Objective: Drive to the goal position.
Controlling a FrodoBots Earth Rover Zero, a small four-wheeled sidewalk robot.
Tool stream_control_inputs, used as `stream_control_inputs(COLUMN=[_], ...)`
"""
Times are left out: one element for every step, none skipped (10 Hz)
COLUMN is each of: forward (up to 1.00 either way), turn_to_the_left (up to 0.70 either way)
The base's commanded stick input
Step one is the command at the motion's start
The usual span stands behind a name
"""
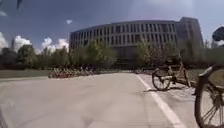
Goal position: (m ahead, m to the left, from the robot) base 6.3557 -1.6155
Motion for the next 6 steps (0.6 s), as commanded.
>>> stream_control_inputs(forward=[1.00,1.00,1.00,1.00,1.00,1.00], turn_to_the_left=[0.00,0.00,0.00,-0.01,-0.19,-0.27])
